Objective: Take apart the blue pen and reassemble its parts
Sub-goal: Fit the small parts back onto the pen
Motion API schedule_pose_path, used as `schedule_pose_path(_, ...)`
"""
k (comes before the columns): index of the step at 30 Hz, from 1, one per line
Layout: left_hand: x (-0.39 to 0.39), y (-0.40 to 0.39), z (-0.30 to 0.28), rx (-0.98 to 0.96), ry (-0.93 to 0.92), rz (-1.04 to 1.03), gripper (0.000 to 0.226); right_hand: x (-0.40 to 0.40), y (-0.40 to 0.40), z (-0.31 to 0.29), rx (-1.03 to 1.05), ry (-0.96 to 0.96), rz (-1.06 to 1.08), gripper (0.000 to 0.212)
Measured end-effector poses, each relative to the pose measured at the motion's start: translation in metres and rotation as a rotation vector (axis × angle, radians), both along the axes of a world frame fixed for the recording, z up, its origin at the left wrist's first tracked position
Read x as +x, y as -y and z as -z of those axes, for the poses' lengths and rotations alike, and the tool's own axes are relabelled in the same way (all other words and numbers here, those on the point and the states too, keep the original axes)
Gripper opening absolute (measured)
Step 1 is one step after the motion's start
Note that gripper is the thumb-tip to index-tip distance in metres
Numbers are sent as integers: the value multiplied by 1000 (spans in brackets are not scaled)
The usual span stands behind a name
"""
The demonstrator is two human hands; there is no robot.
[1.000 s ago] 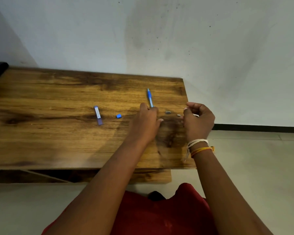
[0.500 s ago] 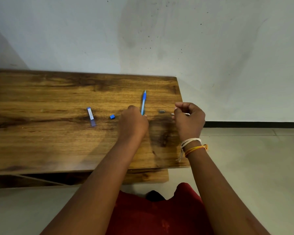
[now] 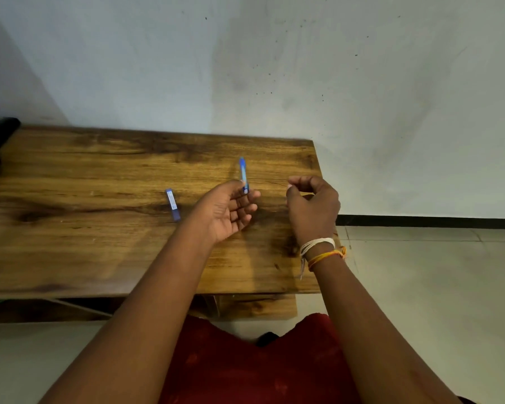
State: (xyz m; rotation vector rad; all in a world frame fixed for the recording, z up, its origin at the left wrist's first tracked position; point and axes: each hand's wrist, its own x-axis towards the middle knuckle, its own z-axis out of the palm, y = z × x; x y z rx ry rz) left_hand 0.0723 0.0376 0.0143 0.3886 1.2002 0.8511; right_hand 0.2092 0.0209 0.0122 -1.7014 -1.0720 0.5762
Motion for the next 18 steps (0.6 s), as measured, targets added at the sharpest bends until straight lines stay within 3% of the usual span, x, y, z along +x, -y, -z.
schedule_pose_path(8,-16,1,-6,90,161,-148,6,-16,1,-8,85,72,-54,12)
schedule_pose_path(18,-33,5,-11,126,244,-245,15,-38,4,-16,285,46,-133,14)
